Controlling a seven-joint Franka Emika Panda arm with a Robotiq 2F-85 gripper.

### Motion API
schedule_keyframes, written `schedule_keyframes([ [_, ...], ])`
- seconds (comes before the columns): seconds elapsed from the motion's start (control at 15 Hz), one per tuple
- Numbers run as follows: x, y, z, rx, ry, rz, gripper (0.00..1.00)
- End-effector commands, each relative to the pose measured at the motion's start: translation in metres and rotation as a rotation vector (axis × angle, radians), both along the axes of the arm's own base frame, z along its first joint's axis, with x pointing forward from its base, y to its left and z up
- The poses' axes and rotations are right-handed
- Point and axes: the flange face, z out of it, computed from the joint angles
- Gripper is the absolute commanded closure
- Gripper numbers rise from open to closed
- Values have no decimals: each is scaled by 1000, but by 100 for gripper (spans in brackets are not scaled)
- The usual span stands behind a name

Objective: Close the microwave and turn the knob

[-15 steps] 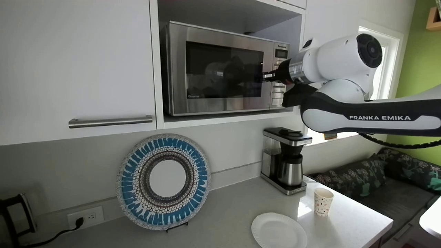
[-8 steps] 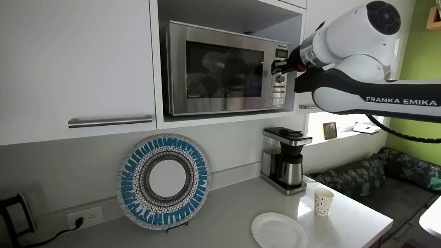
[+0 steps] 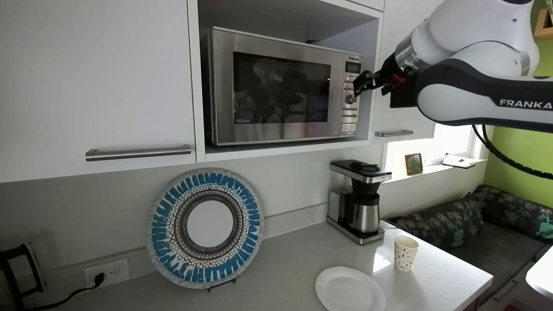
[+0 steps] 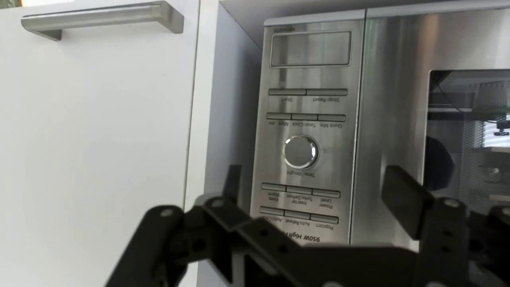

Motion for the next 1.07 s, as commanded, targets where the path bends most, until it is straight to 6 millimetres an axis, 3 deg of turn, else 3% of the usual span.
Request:
schedule_keyframes([
  [0.0, 1, 0, 0, 0, 2, 0, 2],
  [0.27, 17, -20, 0, 22, 104, 51, 1],
  [0.53, 27, -45, 13, 42, 219, 47, 0],
  [1.0, 41, -53, 45, 24, 361, 114, 0],
])
